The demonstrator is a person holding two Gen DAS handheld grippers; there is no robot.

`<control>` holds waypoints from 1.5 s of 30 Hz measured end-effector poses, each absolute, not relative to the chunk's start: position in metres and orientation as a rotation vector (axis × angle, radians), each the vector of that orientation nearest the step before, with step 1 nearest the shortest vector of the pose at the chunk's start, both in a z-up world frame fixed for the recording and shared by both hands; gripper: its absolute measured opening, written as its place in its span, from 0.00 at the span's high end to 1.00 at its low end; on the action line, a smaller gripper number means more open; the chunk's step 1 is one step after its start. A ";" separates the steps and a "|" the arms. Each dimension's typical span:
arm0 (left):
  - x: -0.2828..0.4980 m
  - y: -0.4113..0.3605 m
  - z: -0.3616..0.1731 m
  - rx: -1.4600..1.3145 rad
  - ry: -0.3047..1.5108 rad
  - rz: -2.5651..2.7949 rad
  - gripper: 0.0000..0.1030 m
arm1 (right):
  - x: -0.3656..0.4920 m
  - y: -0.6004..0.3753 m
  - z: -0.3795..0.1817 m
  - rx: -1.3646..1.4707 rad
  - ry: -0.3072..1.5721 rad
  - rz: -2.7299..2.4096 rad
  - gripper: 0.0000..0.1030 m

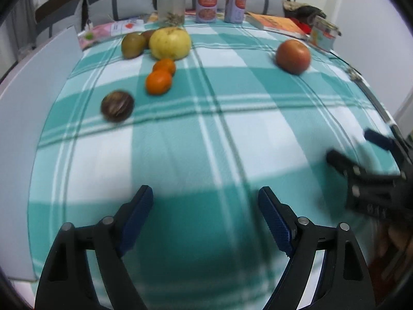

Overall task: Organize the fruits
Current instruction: 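Return both tools to the fruits on the plaid cloth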

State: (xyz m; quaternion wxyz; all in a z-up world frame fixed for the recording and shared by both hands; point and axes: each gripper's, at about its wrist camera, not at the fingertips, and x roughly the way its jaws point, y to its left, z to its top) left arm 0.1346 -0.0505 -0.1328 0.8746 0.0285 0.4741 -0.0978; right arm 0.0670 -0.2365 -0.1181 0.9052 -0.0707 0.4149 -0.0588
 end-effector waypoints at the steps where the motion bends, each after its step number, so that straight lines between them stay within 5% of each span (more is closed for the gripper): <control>1: 0.144 -0.056 -0.133 0.062 0.984 -0.184 0.14 | 0.069 -0.242 -0.119 -0.129 0.860 -0.126 0.05; 9: 0.186 -0.070 -0.143 0.069 0.939 -0.135 0.00 | 0.076 -0.274 -0.123 -0.014 0.887 -0.188 0.01; 45: 0.195 -0.070 -0.144 0.065 0.935 -0.131 0.00 | 0.077 -0.278 -0.126 0.025 0.897 -0.185 0.00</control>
